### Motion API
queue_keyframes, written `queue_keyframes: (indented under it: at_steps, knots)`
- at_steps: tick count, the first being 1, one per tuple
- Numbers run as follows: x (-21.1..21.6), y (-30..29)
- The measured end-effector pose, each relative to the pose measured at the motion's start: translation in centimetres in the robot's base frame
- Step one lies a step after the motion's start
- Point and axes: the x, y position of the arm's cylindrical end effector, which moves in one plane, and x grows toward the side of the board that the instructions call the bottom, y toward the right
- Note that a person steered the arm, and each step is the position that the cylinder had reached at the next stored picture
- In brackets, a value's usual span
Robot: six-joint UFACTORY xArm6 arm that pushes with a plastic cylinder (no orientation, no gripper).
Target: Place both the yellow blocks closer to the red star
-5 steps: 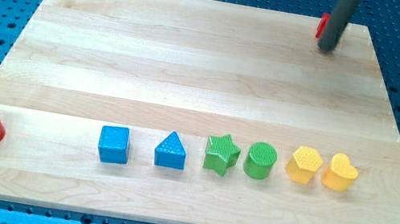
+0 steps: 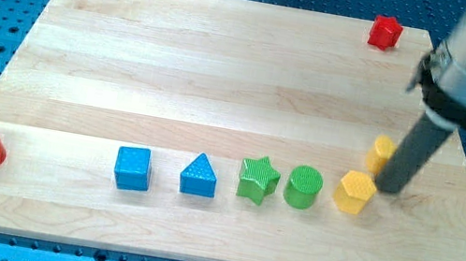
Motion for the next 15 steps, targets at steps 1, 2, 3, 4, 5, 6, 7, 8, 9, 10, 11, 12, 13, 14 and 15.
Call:
queue_keyframes:
  at_steps: [1,2,3,4,5,6,7,8,9,10,11,12,13,14,15]
  knots:
    - [-5.6,-0.2]
    - [-6.0,-0.7]
    - [-13.6,-1.0]
    - [-14.4,-0.9]
    - [-8.2,0.3]
    - [-11.0,-5.1]
    - [-14.5,-5.7]
    - [-19.6,-5.0]
    - [-20.0,-8.6]
    - [-20.5,-5.5]
    - [-19.1,-3.1]
    - [-10.7,2.1]
    - [3.2,4.3]
    - [7.8,-0.8]
    - [4.5,-4.2]
